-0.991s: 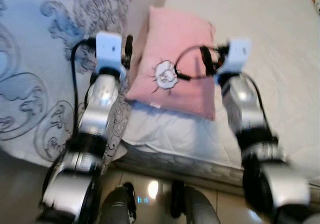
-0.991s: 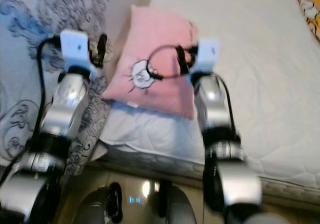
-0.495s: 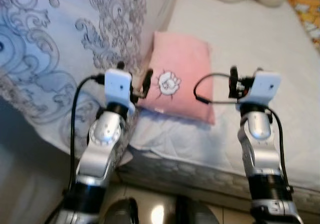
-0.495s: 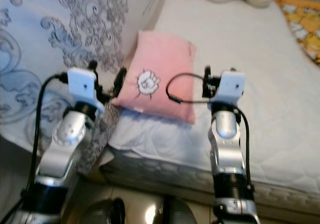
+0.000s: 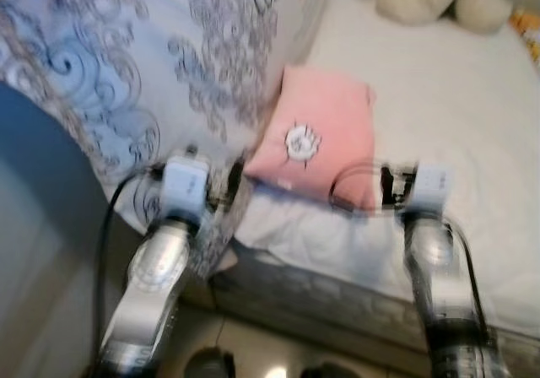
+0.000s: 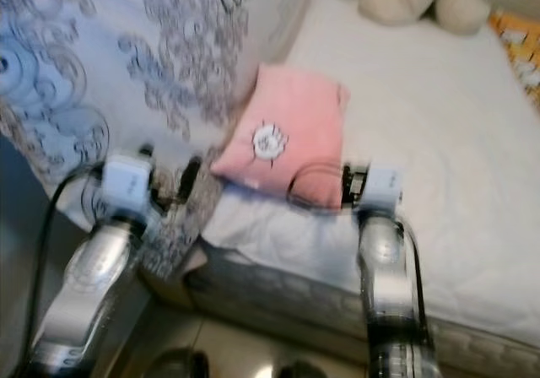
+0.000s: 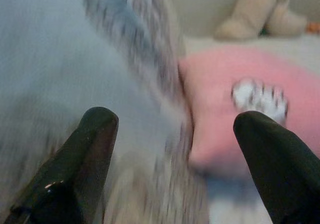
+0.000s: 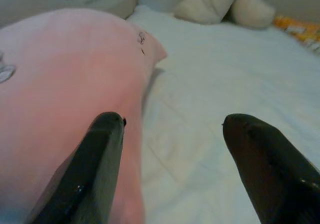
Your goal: Clean up the room
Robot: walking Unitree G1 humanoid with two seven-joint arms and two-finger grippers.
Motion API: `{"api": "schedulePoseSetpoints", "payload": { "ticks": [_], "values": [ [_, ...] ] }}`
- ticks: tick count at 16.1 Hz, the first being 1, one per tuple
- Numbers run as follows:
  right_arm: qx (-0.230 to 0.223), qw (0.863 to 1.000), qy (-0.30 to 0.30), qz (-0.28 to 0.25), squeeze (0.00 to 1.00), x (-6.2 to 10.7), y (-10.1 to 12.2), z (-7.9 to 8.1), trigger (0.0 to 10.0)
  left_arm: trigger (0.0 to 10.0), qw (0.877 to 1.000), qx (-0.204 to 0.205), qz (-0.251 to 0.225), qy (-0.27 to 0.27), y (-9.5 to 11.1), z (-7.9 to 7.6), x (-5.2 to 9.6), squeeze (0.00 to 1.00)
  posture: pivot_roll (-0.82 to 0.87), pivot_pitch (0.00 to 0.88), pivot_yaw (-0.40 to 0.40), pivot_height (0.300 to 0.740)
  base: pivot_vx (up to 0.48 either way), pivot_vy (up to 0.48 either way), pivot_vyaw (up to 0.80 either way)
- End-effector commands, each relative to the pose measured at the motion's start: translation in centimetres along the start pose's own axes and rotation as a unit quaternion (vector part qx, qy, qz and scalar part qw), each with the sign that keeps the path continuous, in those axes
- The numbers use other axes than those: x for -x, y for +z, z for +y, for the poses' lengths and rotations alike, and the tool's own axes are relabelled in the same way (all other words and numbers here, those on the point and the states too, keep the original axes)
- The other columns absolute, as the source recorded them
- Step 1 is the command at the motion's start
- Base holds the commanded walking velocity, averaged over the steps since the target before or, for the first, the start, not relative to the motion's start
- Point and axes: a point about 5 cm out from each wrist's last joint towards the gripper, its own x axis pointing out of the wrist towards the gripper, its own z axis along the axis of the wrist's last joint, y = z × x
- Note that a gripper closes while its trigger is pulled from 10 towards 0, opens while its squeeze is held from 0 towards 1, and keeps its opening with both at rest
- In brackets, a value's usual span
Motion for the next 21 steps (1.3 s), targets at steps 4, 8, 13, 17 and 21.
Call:
{"api": "schedulePoseSetpoints", "payload": {
  "ticks": [4, 8, 13, 17, 21],
  "values": [
    [0.029, 0.998, -0.014, -0.061, 0.00, 5.0, 0.4, -1.5, 10.0, 10.0, 0.997, 0.017, 0.069, 0.036, -4.1, 2.2, 3.4, 0.00, 0.02, 0.000, -0.058, 0.740, 0.000, 0.000, 0.00],
    [0.006, 0.999, -0.031, -0.016, 0.00, 5.6, -1.7, -2.2, 10.0, 10.0, 1.000, -0.016, -0.002, -0.014, -2.9, 1.6, 2.5, 0.00, 0.02, 0.000, -0.052, 0.740, 0.000, 0.000, 0.00],
    [0.004, 0.999, -0.009, -0.046, 0.00, 3.3, -0.5, -1.2, 10.0, 10.0, 0.999, 0.002, -0.008, -0.044, -3.1, 0.1, 0.8, 0.00, -0.01, 0.000, -0.025, 0.740, 0.000, -0.350, 0.00],
    [0.007, 0.999, -0.011, -0.046, 0.00, 2.6, -0.3, -1.2, 10.0, 10.0, 0.999, 0.018, -0.023, -0.041, -2.7, 0.1, -0.5, 0.00, -0.03, 0.000, -0.018, 0.740, 0.000, -0.480, 0.00],
    [0.008, 0.999, -0.011, -0.040, 0.00, 2.8, -0.7, -0.8, 10.0, 10.0, 0.999, 0.033, -0.022, -0.029, -2.7, 0.9, -1.2, 0.00, -0.03, 0.000, -0.009, 0.740, 0.000, -0.476, 0.00]
  ]
}}
